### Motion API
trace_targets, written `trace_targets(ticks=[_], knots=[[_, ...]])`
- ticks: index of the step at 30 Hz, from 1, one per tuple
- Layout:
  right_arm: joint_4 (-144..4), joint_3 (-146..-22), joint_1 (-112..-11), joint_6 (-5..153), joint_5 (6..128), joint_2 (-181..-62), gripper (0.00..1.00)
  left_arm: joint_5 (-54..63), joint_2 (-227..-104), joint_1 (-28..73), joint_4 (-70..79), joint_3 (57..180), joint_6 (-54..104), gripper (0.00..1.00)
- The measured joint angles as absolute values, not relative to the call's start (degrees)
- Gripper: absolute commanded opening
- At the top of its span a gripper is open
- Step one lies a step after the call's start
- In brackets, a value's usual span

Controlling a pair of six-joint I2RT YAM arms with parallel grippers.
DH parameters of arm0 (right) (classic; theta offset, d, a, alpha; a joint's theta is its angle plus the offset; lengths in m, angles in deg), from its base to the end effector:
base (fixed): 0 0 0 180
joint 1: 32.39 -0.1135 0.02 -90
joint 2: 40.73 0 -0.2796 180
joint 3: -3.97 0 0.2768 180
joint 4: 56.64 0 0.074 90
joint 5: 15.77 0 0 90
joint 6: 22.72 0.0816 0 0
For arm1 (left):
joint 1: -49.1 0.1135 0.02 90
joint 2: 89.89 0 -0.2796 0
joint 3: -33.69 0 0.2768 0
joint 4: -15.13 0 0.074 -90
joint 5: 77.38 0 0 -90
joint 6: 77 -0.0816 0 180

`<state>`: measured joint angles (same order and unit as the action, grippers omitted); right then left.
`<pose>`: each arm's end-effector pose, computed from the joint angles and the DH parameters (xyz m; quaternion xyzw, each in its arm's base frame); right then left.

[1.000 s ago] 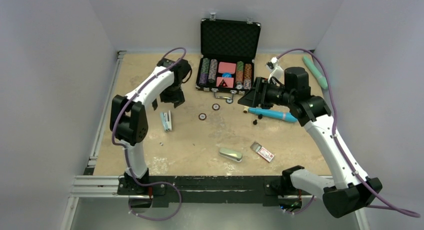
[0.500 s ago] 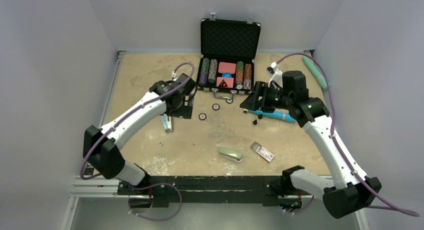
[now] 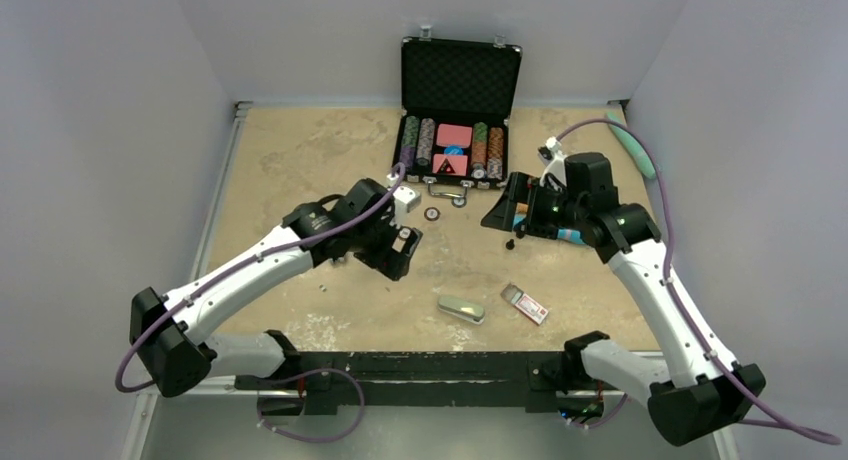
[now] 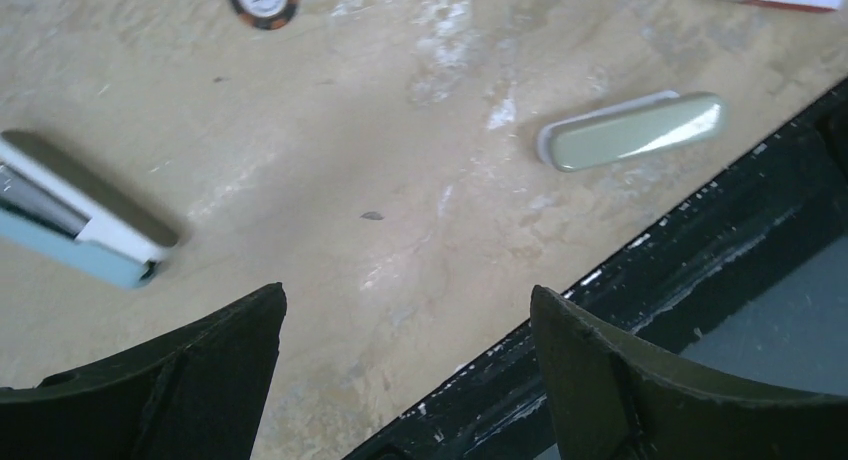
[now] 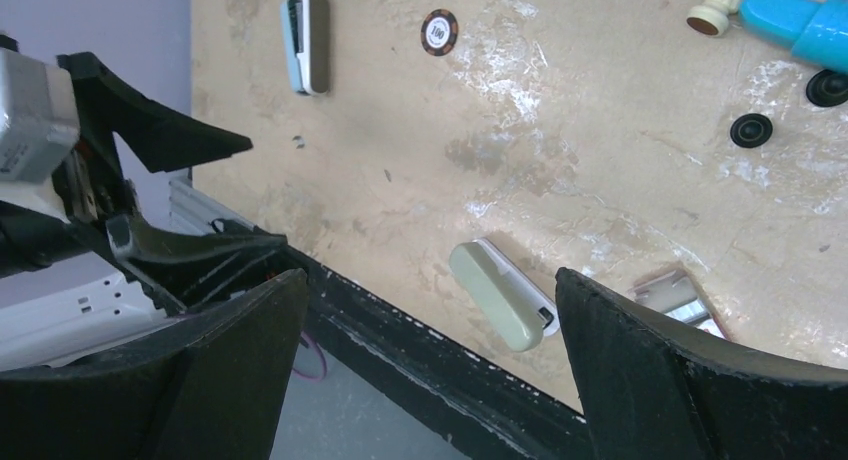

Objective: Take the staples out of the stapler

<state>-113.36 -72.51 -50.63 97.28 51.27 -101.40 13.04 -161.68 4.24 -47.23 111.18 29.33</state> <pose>0.2389 0.1123 0.3350 0.0091 0.8952 0.3316 0.2976 0.2085 -0.2067 0.2766 0.2350 0.9287 -0.1430 0.2487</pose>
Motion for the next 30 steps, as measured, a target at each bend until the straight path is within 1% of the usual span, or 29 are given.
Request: trace_targets(ticks=[4, 7, 8, 10, 14, 19, 22, 26, 30], knots=[[-113.5, -70.5, -50.6, 98.6, 51.2, -96.9, 0.99, 8.2, -163.6, 0.0, -45.6, 111.7, 25.4, 0.96], [-114.0, -69.1, -50.7, 100.5, 52.3, -92.9, 0.99, 7.2, -169.0, -5.0, -45.8, 114.3, 22.6, 0.96], [-114.2, -68.7, -50.7, 101.3, 52.8, -91.4, 0.99, 6.9, -170.5, -6.3, -45.3, 114.8, 21.8, 0.99], [-114.9, -68.5, -50.7, 102.0, 54.4, -88.7, 0.98, 5.5, -173.3, -8.8, -43.6, 115.1, 20.2, 1.00], [-118.0, -71.2, -50.7, 101.2, 57.5, -87.1, 0.96, 1.8, -174.4, -10.1, -38.0, 112.9, 16.6, 1.00], [-119.2, -72.6, -50.7, 101.6, 60.0, -86.2, 0.96, 0.6, -174.2, -10.6, -30.8, 108.8, 10.7, 1.00], [-120.0, -72.8, -50.7, 101.8, 61.3, -84.6, 0.95, 0.3, -175.9, -10.8, -29.3, 109.2, 7.8, 0.96], [-120.3, -73.0, -50.7, 101.8, 61.3, -82.6, 0.94, -1.2, -181.1, -11.1, -27.6, 110.9, 5.7, 0.86], [-120.2, -72.9, -50.7, 101.8, 61.2, -82.0, 0.93, -3.2, -187.6, -11.8, -27.8, 114.4, 3.9, 0.85]])
